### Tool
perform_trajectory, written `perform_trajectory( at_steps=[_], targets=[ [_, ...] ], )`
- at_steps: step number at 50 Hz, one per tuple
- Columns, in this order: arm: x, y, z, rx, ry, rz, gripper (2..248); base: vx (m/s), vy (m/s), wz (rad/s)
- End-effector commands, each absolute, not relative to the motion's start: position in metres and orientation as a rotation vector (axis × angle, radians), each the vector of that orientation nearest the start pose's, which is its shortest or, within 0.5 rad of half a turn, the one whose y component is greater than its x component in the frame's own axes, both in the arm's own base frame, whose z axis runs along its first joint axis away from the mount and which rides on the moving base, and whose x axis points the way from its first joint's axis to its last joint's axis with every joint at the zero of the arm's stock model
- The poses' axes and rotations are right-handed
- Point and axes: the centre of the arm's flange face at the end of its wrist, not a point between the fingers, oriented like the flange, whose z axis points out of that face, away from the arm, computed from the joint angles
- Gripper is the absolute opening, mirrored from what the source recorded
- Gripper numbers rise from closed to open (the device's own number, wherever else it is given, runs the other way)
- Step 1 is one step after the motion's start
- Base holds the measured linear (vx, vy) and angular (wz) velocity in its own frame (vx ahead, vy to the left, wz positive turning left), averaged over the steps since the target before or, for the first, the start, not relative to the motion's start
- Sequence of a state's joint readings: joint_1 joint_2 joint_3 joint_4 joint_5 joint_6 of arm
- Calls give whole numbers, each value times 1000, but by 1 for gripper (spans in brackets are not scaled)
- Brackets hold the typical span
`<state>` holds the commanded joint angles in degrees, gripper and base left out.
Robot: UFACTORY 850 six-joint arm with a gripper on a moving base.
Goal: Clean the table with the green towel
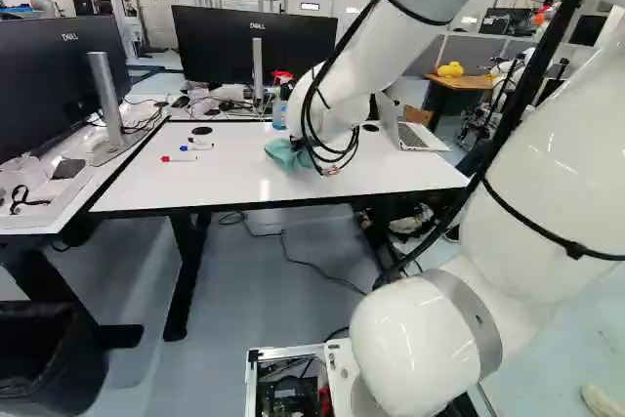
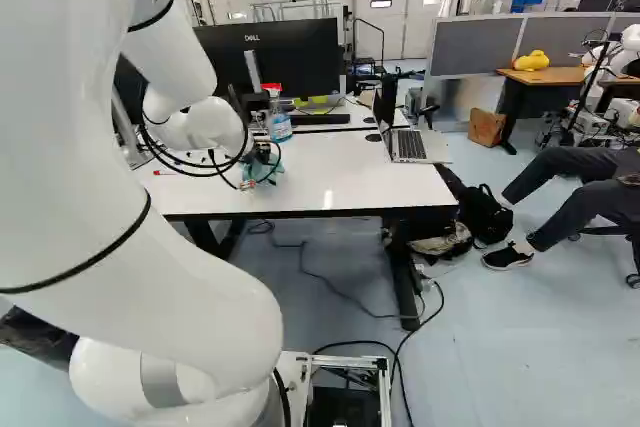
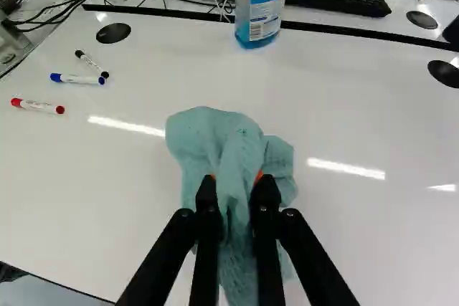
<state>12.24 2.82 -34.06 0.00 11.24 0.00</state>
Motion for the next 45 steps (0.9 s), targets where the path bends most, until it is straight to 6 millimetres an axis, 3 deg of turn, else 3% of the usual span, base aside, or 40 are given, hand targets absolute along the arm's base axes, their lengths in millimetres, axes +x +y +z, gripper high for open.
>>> perform_trajectory(
  at_steps=[18, 45],
  targets=[
    [431, 80, 443, -2790, -258, -1246, 51, 0, 0, 0],
    [435, 50, 443, -2823, -160, -1260, 51, 0, 0, 0]
  ],
)
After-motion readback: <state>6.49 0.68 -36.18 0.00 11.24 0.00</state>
